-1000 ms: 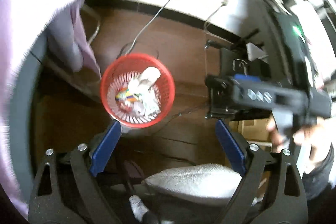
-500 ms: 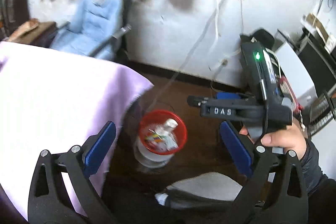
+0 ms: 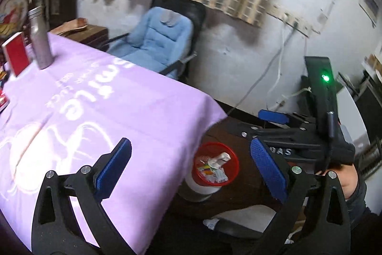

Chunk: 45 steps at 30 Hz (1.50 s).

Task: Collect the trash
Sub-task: 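Move both open tools back over the table toward the red tassels and wrapper, then grasp the red tassel bundle with the left tool while the right tool grasps the red chip bag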

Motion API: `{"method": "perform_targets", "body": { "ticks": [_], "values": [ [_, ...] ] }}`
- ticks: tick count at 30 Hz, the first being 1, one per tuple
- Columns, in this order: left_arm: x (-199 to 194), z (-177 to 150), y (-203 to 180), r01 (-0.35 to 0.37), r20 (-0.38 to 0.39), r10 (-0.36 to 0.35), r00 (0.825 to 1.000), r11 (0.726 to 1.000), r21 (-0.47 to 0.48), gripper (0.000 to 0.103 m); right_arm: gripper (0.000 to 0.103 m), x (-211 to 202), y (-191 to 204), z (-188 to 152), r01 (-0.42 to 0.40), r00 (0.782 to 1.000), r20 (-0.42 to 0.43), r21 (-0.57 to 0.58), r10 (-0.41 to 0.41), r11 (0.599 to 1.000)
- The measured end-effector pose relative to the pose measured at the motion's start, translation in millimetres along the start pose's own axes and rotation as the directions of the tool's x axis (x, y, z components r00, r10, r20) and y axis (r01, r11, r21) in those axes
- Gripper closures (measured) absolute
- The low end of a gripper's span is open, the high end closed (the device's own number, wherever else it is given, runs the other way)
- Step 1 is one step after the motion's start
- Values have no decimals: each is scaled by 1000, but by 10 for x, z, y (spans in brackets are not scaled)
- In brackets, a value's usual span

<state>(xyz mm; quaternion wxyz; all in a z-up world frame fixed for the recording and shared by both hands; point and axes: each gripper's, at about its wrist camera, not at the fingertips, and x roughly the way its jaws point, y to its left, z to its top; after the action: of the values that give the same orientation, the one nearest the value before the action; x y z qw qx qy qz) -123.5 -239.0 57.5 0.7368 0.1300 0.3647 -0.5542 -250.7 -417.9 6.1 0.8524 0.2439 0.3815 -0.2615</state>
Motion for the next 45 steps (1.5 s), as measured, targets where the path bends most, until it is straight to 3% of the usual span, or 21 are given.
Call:
{"method": "perform_targets", "body": {
  "ticks": [6,12,16,23,27,30,32,36,39,45],
  "values": [
    [-286,83,475,-60,34,63,997,995,-77,7,9,74,502,183,-68,998,6,-79,69,995],
    [-672,79,1168,-155,73,174,982,964,-216,7,8,222,1239,429,-155,987,1,-186,158,970],
    [-817,91,1678,-229,51,260,964,914,-336,7,8,327,1731,600,-213,976,-10,-246,218,946],
    [-901,71,2363,-334,-33,358,933,829,-449,7,8,452,2482,856,-298,952,-37,-329,303,896],
    [-939,63,2808,-411,-63,448,892,742,-529,7,7,499,2763,951,-326,943,-53,-369,330,871],
    [-893,14,3190,-531,-141,559,817,635,-560,7,6,580,2866,1032,-335,939,-59,-378,338,863],
    [-851,-71,3478,-574,-192,592,783,568,-590,7,6,679,2955,1097,-334,940,-69,-389,334,859],
    [-807,-286,3962,-583,-270,581,768,457,-672,7,6,919,3151,1286,-323,943,-67,-406,325,855],
    [-808,-412,4222,-623,-345,597,724,350,-700,7,6,1160,3366,1431,-333,940,-81,-412,330,848],
    [-733,-436,4648,-628,-398,576,714,276,-728,7,6,1782,3965,1584,-342,940,-147,-435,309,833]
  ]
}}
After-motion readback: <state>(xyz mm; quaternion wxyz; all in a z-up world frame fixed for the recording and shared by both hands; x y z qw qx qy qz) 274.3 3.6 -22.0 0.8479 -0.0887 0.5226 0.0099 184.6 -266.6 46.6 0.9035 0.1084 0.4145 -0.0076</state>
